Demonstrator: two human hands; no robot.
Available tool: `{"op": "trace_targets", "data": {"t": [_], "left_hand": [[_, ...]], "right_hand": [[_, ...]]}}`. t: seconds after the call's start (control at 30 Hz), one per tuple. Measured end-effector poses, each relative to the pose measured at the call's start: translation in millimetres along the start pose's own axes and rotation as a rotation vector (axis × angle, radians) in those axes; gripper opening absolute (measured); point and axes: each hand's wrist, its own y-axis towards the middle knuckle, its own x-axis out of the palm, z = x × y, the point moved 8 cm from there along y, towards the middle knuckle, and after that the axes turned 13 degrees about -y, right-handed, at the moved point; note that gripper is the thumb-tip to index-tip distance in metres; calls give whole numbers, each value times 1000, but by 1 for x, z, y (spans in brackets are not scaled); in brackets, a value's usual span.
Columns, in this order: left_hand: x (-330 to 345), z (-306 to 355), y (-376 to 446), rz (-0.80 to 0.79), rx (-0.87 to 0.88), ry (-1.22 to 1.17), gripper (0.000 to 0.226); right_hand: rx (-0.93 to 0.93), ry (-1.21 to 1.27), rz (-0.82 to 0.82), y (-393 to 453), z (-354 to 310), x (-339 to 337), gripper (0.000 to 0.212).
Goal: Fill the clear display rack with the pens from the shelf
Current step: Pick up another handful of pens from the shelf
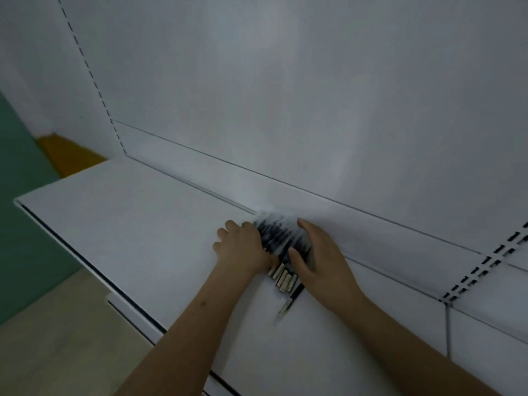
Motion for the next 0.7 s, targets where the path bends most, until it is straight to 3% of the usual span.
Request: {"op": "trace_targets", "data": {"t": [0.07,0.2,0.4,0.7], "left_hand": [[-1,1,3,3,-2,-12,75],[-7,-2,6,101,74,-125,38],[-18,-11,9,95,102,-190,35],[-38,-30,-10,57,199,-887,24]], "right_hand": [[-11,-8,8,1,-1,-1,52],[0,-20,-6,0,1,1,54],[10,-57,-19,1,3,4,56],[9,32,-4,-6,-2,-7,49]]}}
